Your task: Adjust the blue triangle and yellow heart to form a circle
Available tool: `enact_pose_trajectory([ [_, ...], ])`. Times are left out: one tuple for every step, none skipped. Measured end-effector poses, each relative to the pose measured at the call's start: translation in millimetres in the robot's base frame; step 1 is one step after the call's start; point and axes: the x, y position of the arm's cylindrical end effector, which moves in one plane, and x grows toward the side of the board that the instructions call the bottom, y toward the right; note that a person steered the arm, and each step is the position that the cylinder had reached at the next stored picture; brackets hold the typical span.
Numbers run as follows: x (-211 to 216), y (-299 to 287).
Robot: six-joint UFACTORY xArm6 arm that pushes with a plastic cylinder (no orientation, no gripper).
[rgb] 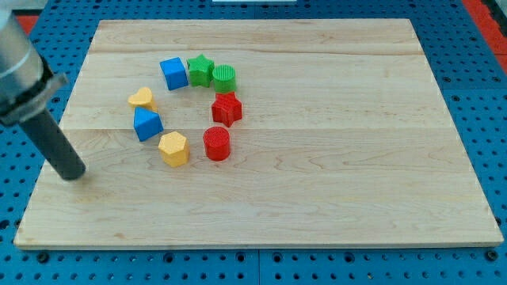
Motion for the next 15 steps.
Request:
enact_pose_trajectory([
  [-36,-2],
  [-47,5],
  [-73,8],
  [-75,32],
  [-75,32],
  [-73,37],
  [-70,38],
  [-69,44],
  [-69,50],
  [-69,53],
  [-69,58],
  [-69,63],
  [-69,76],
  [-71,72],
  [-72,20],
])
